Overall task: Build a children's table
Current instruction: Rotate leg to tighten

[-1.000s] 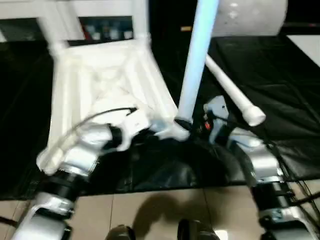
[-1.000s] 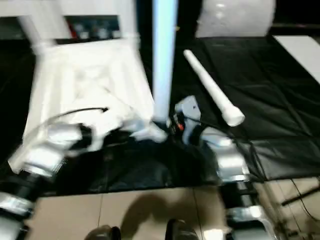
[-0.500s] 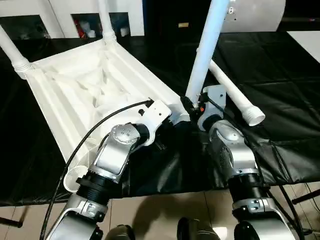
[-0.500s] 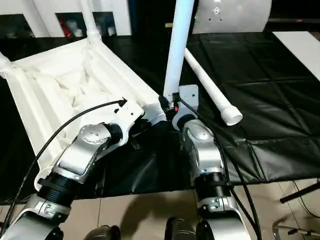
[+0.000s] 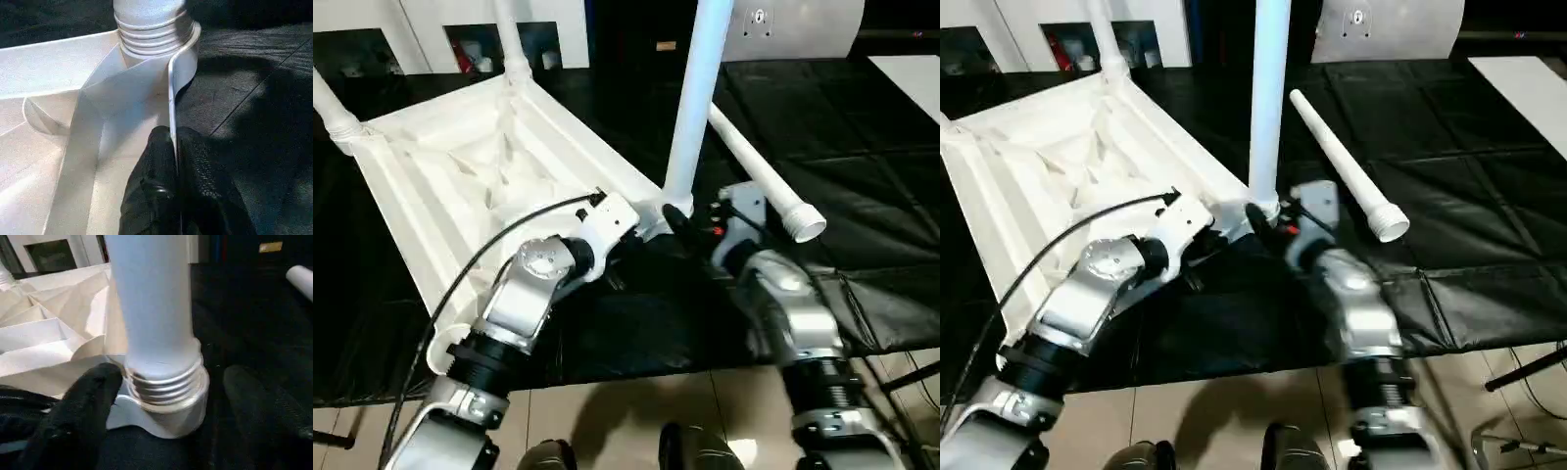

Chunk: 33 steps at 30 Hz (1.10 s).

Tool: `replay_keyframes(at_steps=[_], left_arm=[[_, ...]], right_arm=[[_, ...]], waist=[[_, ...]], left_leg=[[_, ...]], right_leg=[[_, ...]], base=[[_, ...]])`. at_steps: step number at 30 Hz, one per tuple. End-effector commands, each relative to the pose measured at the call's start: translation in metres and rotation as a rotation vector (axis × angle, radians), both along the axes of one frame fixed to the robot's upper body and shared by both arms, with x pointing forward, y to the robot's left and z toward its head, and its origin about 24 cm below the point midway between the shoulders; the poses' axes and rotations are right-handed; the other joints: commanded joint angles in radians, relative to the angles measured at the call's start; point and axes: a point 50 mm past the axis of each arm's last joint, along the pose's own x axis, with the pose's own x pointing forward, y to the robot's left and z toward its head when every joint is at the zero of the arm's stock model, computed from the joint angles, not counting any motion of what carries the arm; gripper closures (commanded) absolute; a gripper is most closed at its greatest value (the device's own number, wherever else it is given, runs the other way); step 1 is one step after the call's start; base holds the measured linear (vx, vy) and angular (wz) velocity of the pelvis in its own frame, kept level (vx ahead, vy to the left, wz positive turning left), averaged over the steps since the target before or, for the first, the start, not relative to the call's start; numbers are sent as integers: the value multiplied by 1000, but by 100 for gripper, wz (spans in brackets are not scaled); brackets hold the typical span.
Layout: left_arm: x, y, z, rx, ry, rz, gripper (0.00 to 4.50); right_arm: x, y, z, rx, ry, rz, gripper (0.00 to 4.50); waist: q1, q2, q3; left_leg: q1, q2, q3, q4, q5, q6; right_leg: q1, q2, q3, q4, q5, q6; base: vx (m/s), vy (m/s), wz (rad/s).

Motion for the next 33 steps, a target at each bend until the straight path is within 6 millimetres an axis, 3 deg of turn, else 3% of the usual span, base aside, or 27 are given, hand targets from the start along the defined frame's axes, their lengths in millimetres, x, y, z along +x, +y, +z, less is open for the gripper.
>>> replay_keyframes(at_steps=[1,4,5,8,12,15,16,18,19,21,22,23,24,27,28,33], left_arm=[[6,-3,24,-57,-133,-8,450],[5,-8,27,-108,-140,-6,450],[4,-9,28,-122,-140,-9,407],[2,-12,31,-178,-121,-6,393],[-1,-10,37,-171,-161,4,352],[-4,5,45,-156,-172,43,352],[-4,12,46,-136,-173,65,352],[-5,17,47,-122,-173,79,352],[-8,38,49,-46,-179,128,352],[-9,48,51,-7,-182,149,352],[-14,66,50,72,-169,167,381],[-15,68,50,84,-166,168,381],[-18,78,51,116,-158,197,388],[-27,113,53,261,-134,318,424],[-30,127,54,332,-131,370,433],[-37,159,62,511,-126,497,447]], right_arm=[[-2,-10,5,-3,-8,-13,37],[-1,-25,8,50,-9,-110,2],[0,-28,8,53,-11,-134,0],[-3,-30,7,97,31,-160,0],[-12,-22,1,-18,58,-102,0],[-19,-10,-2,-82,41,-8,0],[-20,-6,-3,-96,36,12,0],[-21,-4,-3,-106,32,25,0],[-26,6,-4,-110,57,98,0],[-28,10,-4,-118,64,123,0],[-29,14,-6,-141,73,141,0],[-29,15,-7,-146,76,148,0],[-29,17,-8,-151,78,155,0],[-30,23,-11,-156,101,179,0],[-30,27,-12,-160,107,196,0],[-32,37,-15,-179,124,231,0]], waist=[[11,-16,-99],[11,-21,-97],[12,-20,-96],[16,-18,-98],[22,-19,-94],[21,-21,-89],[19,-16,-88],[17,-17,-88],[18,-12,-84],[15,-12,-83],[14,-3,-83],[11,-4,-81],[13,-1,-81],[15,2,-79],[14,-2,-76],[16,5,-72]], left_leg=[[-4,30,0,-48,-11,192],[-5,31,1,-48,-26,181],[-3,31,1,-49,-30,177],[-1,32,2,-48,-29,170],[-1,36,0,-50,-37,173],[-4,33,0,-53,-73,147],[-3,32,0,-53,-83,139],[-2,35,-1,-55,-88,130],[3,36,-2,-57,-106,120],[-2,37,-4,-59,-101,119],[2,39,-7,-60,-111,108],[2,37,-5,-61,-116,106],[7,37,-3,-60,-121,101],[8,42,-6,-65,-133,82],[8,40,-6,-66,-138,79],[11,40,-9,-69,-160,65]], right_leg=[[94,-56,58,-64,-156,-206],[93,-57,58,-69,-211,-187],[91,-57,58,-70,-222,-186],[90,-57,58,-71,-228,-185],[86,-55,56,-70,-225,-184],[88,-57,56,-77,-294,-150],[86,-56,56,-79,-309,-144],[84,-55,56,-79,-312,-142],[81,-54,56,-80,-327,-139],[83,-51,58,-76,-305,-138],[81,-53,58,-74,-304,-140],[80,-51,58,-78,-309,-141],[76,-51,59,-79,-311,-143],[76,-51,62,-71,-292,-163],[75,-51,63,-73,-289,-162],[75,-54,64,-73,-306,-159]], base=[[0,0,0],[0,0,0],[0,0,0],[0,0,0],[0,0,0],[0,0,0],[0,0,0],[0,0,0],[0,0,0],[0,0,0],[0,0,0],[0,0,0],[0,0,0],[0,0,0],[0,0,0],[0,0,0]])
